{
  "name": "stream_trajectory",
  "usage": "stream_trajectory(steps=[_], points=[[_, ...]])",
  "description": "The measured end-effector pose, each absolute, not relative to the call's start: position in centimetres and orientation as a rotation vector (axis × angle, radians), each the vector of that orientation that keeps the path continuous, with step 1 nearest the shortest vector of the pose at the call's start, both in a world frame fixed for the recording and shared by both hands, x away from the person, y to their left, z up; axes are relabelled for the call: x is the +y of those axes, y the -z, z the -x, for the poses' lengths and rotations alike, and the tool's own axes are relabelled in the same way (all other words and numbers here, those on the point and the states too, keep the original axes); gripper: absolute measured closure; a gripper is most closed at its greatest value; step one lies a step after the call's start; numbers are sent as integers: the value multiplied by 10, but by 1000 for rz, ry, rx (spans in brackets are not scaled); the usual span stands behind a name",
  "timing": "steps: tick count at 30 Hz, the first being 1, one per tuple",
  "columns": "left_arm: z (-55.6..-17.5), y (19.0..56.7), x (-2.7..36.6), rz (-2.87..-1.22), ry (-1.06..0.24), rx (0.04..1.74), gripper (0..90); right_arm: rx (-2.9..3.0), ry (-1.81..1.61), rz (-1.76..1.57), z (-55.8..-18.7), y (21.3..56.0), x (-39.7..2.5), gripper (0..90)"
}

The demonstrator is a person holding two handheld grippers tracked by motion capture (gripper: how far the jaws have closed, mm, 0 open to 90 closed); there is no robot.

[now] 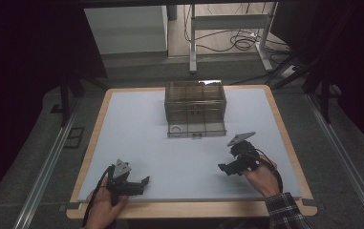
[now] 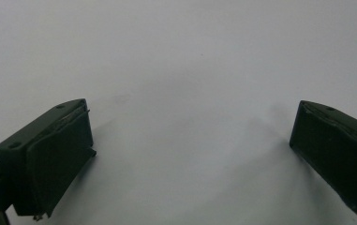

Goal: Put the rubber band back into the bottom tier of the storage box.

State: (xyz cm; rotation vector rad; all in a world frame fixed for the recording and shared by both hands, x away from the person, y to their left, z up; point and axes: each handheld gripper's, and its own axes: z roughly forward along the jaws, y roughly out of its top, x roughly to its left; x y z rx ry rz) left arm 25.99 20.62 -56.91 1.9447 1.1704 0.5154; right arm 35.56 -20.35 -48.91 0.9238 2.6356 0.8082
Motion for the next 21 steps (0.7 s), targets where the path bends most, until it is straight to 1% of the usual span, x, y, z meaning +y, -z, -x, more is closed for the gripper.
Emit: stream_trajectory(steps=[21], points=[[-260, 569, 206, -1945, -515, 1171, 0, 2604, -795, -993, -334, 494, -238, 97]])
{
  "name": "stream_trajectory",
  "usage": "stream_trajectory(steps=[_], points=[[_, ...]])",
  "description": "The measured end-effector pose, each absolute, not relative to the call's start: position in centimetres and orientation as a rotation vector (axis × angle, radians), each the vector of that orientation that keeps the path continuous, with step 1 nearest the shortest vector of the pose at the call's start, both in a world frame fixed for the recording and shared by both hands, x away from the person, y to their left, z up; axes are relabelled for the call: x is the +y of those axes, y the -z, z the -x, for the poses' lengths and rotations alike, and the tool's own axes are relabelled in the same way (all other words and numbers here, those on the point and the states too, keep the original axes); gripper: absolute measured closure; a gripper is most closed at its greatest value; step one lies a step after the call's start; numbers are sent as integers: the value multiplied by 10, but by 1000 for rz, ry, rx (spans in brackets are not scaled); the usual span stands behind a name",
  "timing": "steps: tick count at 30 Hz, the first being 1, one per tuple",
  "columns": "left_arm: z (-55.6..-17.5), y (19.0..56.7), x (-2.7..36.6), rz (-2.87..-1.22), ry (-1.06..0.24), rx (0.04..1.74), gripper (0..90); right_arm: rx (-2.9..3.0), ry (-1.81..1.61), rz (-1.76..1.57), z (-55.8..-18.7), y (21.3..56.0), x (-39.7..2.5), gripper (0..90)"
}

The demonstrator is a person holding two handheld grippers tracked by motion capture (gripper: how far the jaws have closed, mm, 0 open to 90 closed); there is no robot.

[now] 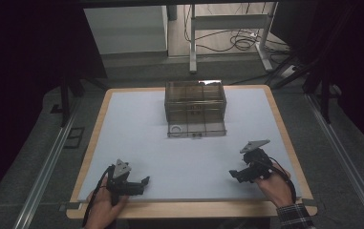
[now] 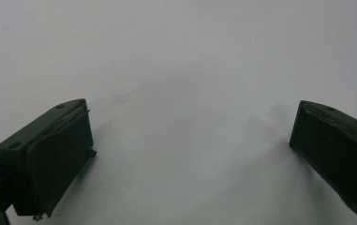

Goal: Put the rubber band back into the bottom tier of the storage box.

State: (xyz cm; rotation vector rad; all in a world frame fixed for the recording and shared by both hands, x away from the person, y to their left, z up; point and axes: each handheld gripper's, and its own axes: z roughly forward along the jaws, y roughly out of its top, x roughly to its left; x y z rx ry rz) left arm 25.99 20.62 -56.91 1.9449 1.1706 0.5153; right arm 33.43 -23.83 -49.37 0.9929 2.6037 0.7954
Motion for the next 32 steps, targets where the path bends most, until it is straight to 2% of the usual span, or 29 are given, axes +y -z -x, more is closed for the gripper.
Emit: stream_trajectory(steps=[32], points=[[-260, 569, 206, -1943, -516, 1171, 0, 2628, -688, -1030, -316, 514, -267, 56]])
